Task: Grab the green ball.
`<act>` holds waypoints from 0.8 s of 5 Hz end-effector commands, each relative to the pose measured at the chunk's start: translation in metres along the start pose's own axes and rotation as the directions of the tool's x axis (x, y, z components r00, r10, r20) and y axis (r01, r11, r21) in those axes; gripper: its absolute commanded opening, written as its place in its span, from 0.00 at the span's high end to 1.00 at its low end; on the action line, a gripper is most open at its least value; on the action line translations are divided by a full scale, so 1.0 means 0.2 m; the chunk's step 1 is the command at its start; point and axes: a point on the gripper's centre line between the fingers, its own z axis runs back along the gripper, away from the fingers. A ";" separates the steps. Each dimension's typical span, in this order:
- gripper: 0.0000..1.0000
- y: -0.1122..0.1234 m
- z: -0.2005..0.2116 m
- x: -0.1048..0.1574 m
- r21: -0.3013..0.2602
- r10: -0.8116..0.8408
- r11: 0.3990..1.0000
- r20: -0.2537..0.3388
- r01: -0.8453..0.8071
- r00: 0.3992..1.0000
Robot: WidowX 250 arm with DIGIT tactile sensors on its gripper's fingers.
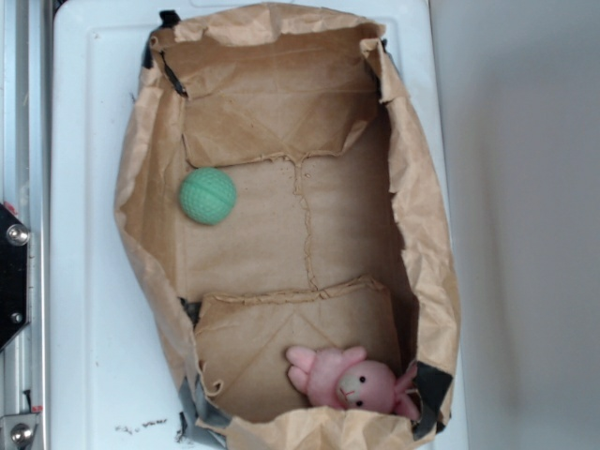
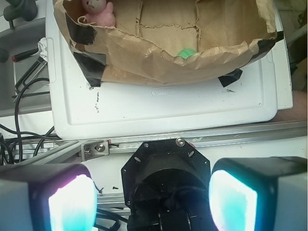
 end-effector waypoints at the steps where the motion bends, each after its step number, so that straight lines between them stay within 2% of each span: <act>1: 0.00 0.00 0.00 0.00 0.000 0.000 1.000 0.000 0.000 1.000; 2: 0.00 -0.03 -0.03 0.17 -0.009 0.050 0.999 -0.004 -0.050 0.999; 3: 0.00 -0.06 -0.09 0.32 0.026 0.108 0.994 0.012 -0.108 0.994; 4: 0.00 -0.07 -0.17 0.47 0.041 0.131 0.990 0.087 -0.135 0.988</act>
